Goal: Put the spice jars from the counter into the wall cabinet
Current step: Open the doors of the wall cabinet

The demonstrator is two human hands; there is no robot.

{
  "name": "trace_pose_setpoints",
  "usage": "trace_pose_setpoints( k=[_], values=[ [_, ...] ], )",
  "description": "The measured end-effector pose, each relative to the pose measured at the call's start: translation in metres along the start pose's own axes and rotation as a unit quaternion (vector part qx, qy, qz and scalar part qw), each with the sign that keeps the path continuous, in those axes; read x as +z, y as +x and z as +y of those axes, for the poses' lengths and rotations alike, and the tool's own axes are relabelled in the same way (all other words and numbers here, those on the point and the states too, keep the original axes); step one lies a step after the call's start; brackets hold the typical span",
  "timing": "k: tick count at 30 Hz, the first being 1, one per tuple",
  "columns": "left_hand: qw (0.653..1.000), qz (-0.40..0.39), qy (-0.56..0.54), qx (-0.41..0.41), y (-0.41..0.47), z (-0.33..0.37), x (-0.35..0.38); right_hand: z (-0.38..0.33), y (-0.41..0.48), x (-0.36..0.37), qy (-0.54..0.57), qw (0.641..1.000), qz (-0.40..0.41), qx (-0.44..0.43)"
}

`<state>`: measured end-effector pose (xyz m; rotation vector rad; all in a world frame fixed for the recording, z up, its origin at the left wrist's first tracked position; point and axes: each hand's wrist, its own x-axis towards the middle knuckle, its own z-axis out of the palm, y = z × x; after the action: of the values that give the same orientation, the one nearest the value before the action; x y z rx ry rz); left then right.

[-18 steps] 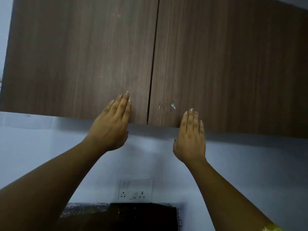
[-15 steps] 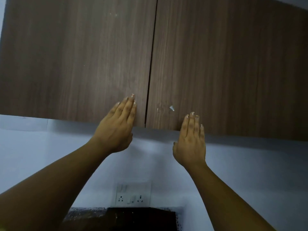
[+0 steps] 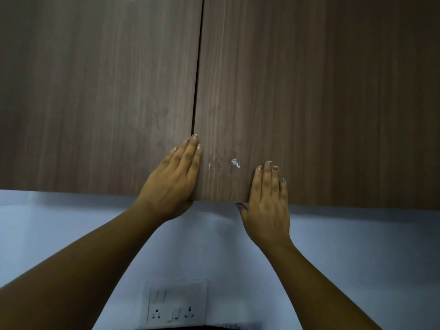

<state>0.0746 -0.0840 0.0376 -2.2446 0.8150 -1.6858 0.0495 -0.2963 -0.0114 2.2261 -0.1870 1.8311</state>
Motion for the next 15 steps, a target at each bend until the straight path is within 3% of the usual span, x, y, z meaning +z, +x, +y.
trace_pose_setpoints(
  k=[10, 15],
  values=[
    [1.000, 0.004, 0.001, 0.003, -0.001, 0.000, 0.010, -0.012, 0.009, 0.011, -0.002, 0.998, 0.040, -0.056],
    [0.999, -0.003, -0.051, -0.002, -0.003, 0.004, 0.008, -0.013, 0.008, 0.007, 0.015, 0.997, 0.027, -0.071]
  ],
)
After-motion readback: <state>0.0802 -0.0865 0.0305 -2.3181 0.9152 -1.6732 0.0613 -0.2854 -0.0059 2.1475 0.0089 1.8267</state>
